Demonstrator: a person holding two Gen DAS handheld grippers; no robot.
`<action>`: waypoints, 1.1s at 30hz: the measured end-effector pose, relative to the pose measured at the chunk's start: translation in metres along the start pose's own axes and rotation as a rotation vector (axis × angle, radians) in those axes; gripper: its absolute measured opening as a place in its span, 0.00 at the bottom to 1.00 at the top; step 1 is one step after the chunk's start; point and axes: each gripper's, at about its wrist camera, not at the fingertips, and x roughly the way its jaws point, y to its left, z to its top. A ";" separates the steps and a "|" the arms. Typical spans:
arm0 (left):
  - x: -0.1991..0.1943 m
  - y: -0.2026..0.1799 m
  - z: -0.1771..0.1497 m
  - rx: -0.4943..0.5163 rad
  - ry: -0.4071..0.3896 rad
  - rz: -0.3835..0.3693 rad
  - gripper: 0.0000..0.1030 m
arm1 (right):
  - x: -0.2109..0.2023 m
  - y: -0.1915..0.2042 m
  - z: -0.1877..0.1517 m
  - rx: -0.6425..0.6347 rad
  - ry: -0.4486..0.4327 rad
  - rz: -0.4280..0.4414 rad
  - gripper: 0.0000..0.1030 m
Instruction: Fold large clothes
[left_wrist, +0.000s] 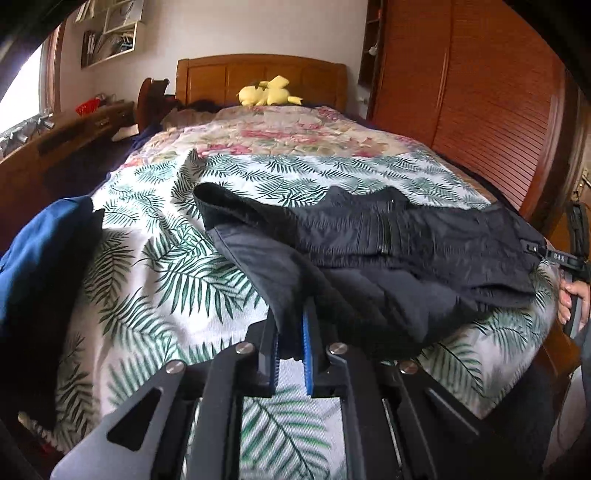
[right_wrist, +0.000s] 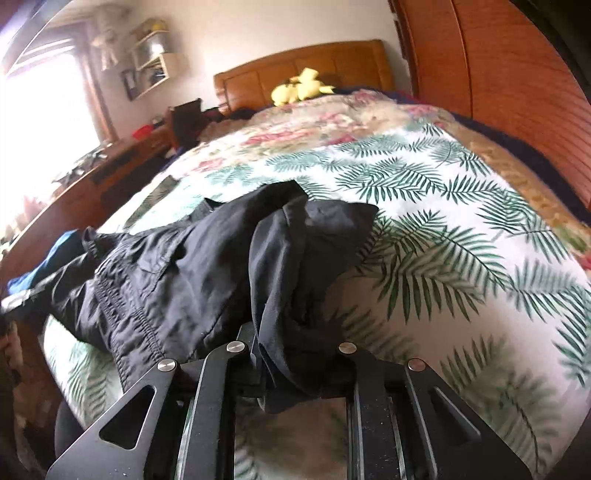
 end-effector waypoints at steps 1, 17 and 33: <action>-0.009 0.000 -0.004 -0.004 -0.005 -0.004 0.06 | -0.008 0.002 -0.005 0.001 0.000 0.003 0.14; -0.032 -0.005 -0.047 0.004 0.036 0.042 0.10 | -0.068 0.022 -0.058 -0.088 0.027 -0.128 0.40; -0.071 -0.020 -0.065 0.033 -0.021 0.059 0.26 | -0.070 0.125 -0.074 -0.310 0.020 0.025 0.72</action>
